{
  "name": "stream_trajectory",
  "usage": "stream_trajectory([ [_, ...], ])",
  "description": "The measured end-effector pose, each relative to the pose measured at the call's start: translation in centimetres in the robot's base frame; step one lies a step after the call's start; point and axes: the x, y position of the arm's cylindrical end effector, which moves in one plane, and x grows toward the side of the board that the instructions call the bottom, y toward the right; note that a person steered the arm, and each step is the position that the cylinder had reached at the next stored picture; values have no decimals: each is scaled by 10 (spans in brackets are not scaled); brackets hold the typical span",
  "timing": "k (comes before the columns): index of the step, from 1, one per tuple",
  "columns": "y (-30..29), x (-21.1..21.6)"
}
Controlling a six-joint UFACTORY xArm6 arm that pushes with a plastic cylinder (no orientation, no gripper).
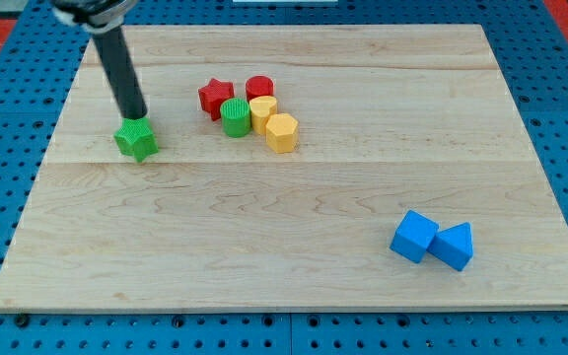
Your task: Move green star to the top of blue triangle
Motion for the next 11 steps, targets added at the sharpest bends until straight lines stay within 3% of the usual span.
stream_trajectory([
  [1, 50, 39],
  [2, 80, 46],
  [3, 28, 33],
  [4, 15, 1],
  [5, -32, 49],
  [6, 8, 72],
  [8, 186, 79],
  [9, 172, 97],
  [10, 209, 99],
  [11, 292, 99],
])
